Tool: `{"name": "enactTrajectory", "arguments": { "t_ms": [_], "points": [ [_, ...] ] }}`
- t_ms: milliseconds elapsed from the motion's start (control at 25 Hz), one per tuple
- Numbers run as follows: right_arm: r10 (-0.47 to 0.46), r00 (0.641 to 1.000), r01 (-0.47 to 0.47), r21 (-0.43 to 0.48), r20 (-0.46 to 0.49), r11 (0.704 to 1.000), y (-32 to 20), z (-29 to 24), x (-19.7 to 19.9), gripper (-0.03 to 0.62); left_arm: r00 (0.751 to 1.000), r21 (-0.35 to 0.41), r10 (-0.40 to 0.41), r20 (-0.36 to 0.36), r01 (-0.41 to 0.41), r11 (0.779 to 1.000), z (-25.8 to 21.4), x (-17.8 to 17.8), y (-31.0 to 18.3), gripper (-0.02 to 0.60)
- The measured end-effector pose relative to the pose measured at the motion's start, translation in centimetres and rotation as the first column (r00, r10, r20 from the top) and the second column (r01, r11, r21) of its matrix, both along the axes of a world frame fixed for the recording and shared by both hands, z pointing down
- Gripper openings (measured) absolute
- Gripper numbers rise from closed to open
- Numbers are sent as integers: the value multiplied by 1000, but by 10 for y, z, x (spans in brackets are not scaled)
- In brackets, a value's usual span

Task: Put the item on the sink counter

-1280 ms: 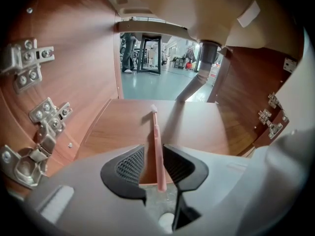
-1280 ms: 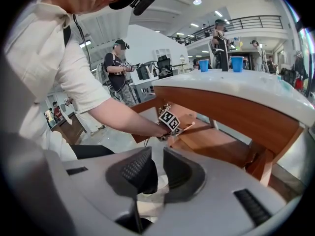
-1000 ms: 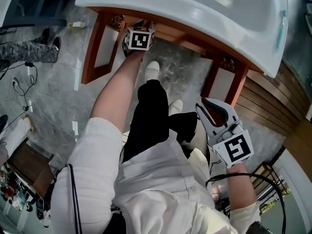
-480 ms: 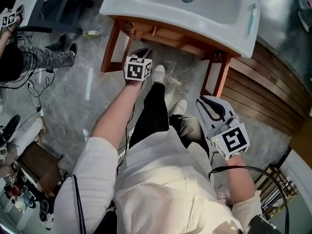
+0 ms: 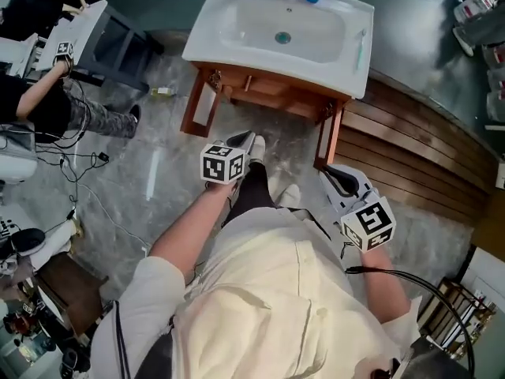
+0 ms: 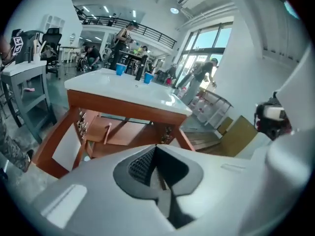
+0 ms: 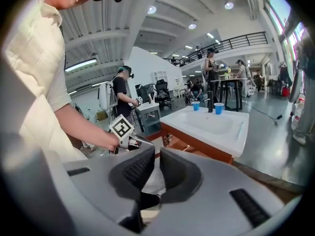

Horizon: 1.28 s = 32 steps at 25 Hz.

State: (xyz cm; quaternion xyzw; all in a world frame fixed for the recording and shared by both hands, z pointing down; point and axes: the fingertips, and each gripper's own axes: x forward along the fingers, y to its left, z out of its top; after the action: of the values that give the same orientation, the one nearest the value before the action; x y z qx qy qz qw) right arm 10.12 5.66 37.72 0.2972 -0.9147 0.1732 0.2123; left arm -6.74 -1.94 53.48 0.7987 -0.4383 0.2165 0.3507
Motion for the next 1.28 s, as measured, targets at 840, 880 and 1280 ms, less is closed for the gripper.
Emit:
{"name": "enactTrajectory", "arguments": {
  "t_ms": [840,880,1280],
  "points": [
    [134,991,-135,-22,-26,991,-70,-26,50,32,966,270,180,188,-227,936,-162,3,-203,43],
    [145,989,-145,-25,-33,989,-78,-24,49,32,962,272,182,204,-234,933,-163,-4,-222,48],
    [256,966,-259,-74,-44,963,-151,-22,19,32,902,201,285,324,-360,911,-141,-42,-392,81]
  ]
}}
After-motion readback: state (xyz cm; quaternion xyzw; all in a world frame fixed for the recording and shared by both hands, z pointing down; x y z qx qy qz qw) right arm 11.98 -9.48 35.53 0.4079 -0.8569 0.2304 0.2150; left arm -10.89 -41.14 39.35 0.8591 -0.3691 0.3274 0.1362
